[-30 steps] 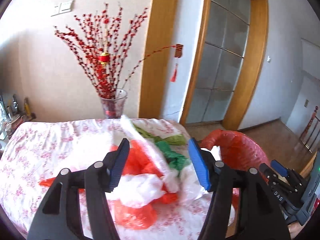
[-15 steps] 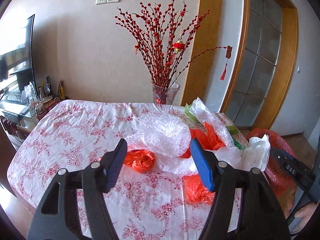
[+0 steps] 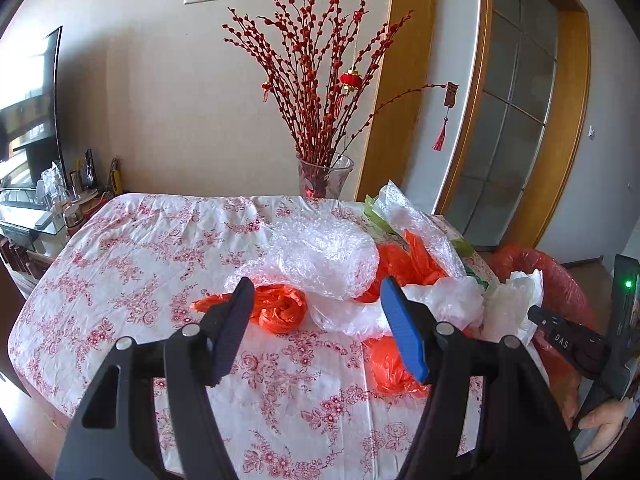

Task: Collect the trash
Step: 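Reach the right tool to the white plastic bag on the table, then grasp the white bag with the right gripper and lift it toward the basket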

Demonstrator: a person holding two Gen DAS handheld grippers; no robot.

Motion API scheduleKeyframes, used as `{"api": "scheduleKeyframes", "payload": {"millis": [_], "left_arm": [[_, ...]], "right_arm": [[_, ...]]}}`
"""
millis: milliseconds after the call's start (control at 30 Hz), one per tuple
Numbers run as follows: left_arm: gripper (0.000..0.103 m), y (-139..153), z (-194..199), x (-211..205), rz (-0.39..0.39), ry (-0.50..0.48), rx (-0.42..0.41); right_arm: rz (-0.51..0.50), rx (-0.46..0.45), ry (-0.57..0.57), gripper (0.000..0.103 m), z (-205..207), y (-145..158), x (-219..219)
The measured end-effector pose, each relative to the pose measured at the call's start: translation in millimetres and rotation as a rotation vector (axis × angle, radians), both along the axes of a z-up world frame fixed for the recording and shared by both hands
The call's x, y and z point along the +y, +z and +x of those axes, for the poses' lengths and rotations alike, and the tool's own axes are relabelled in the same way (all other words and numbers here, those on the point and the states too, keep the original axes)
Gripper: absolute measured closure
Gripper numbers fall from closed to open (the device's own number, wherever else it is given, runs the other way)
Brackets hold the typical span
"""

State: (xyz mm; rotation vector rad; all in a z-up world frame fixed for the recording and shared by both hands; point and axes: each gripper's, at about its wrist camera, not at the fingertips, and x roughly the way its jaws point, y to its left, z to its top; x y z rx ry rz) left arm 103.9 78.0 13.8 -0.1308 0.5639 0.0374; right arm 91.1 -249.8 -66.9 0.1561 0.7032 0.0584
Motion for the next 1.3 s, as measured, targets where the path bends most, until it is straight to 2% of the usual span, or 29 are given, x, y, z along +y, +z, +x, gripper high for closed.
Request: {"api": "scheduleKeyframes", "payload": {"millis": [267,567,667,700,767,1033,1300], "left_arm": [[0.038,0.6,-1.1,-12.6,0.016,-0.029,0.001],[0.038,0.2,-1.6,-18.6,0.021,-0.048,-0.002],[0.038,1.0,-1.7,-21.3,0.024,-0.056,-0.005],[0.038,1.3,-1.7,-22.8,0.025,-0.061,-0.006],[0.038,1.6,-1.8,-27.1,0.030,-0.073,-0.007],[0.042,0.2,1.7,-57.6,0.053,-0.148,-0.008],[0.046,2.0,8.8,-97.2,0.043,-0.244,-0.001]], "right_arm": [[0.029,0.063,-0.028,0.088,0.6,-16.8,-8.5],[0.018,0.091,-0.044,0.088,-0.7,-27.0,-7.4],[-0.013,0.078,-0.028,0.089,1.9,-26.4,-2.4],[-0.029,0.070,-0.025,0.097,1.9,-26.0,-1.0],[-0.043,0.052,-0.020,0.099,-0.4,-22.5,-0.6],[-0.050,-0.055,-0.029,0.100,-19.4,4.0,-16.7],[-0.047,-0.125,-0.067,0.100,-41.2,19.0,-40.9]]}}
